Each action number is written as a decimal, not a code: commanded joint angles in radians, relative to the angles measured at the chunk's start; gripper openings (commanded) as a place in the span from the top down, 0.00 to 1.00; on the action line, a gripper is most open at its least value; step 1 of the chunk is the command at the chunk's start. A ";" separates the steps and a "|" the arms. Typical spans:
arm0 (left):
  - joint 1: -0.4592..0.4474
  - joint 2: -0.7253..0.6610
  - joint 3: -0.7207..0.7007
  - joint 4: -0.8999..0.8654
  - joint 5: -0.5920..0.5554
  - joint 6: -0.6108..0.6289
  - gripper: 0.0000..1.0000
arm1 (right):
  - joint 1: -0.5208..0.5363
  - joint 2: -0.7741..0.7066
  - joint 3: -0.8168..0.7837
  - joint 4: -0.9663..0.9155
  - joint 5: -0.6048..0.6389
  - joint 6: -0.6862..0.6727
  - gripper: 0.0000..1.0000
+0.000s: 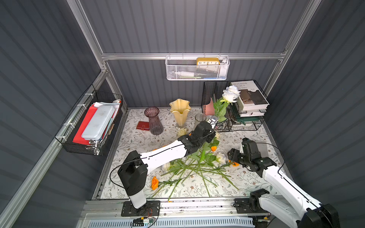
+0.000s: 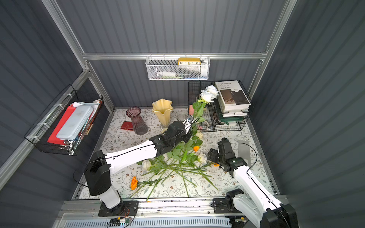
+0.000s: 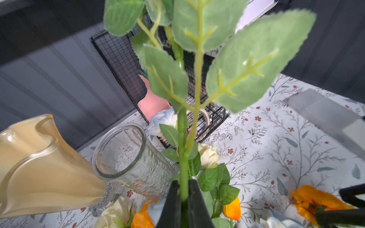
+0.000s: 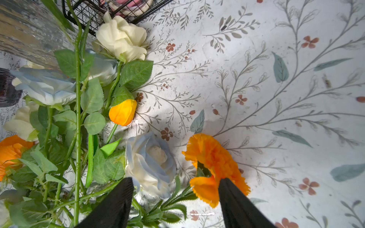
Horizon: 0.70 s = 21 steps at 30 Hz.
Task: Arrange the flowers in different vases according to their colors
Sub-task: Pick up the flower at the center of the board.
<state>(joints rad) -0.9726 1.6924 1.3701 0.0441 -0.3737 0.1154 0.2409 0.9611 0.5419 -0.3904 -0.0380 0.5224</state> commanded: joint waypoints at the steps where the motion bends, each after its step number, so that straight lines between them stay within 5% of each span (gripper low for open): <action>1: 0.003 -0.091 -0.004 0.071 0.106 0.025 0.99 | -0.003 0.023 0.001 0.012 -0.013 -0.004 0.27; 9: 0.012 -0.161 -0.023 0.128 0.297 -0.012 0.98 | -0.003 -0.011 0.000 0.076 -0.171 -0.026 0.24; 16: 0.039 -0.241 0.000 0.203 0.312 -0.004 0.97 | -0.003 -0.061 -0.048 0.159 -0.135 -0.016 0.24; 21: 0.169 -0.275 0.034 0.310 0.377 0.010 0.97 | -0.003 -0.017 -0.047 0.173 -0.137 -0.013 0.25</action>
<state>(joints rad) -0.8742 1.4487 1.3609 0.2424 -0.0536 0.1173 0.2409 0.9230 0.4980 -0.2451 -0.1699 0.5117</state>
